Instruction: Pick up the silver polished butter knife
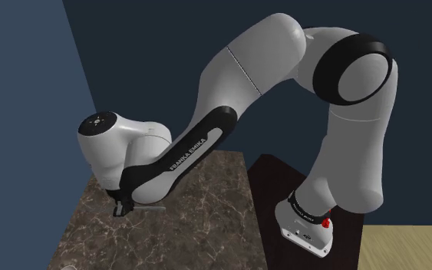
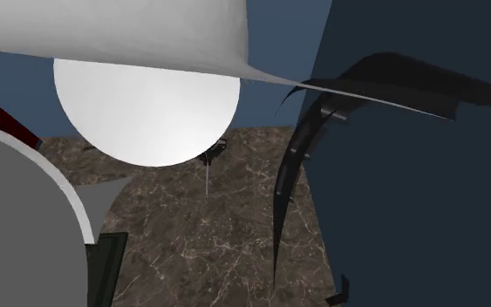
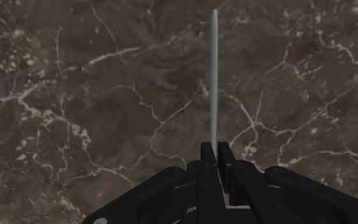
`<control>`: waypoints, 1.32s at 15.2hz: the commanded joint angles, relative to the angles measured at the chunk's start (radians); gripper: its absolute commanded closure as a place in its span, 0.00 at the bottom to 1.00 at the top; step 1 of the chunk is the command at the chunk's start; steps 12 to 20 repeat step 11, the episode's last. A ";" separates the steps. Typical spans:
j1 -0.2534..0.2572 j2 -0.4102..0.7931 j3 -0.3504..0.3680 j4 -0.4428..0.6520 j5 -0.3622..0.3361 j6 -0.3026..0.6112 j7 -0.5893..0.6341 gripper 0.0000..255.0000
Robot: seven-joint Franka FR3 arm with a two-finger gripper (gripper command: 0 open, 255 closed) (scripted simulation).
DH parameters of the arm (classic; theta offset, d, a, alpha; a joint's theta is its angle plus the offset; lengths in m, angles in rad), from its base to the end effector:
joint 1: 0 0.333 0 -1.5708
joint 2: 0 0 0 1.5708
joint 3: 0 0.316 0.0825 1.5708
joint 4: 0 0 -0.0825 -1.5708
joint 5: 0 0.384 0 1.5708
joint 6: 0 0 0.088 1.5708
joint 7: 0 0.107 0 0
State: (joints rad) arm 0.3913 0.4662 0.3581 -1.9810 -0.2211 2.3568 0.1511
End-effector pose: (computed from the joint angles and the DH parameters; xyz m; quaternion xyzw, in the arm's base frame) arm 0.4498 0.4059 0.2379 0.9340 0.3562 -0.0247 0.0077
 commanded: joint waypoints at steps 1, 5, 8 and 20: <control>-0.006 -0.024 0.007 -0.005 0.011 -0.018 -0.007 1.00; -0.015 -0.062 0.018 0.000 0.031 -0.059 -0.020 1.00; -0.020 -0.089 0.026 0.007 0.045 -0.091 -0.029 1.00; -0.022 -0.099 0.028 0.010 0.050 -0.103 -0.032 1.00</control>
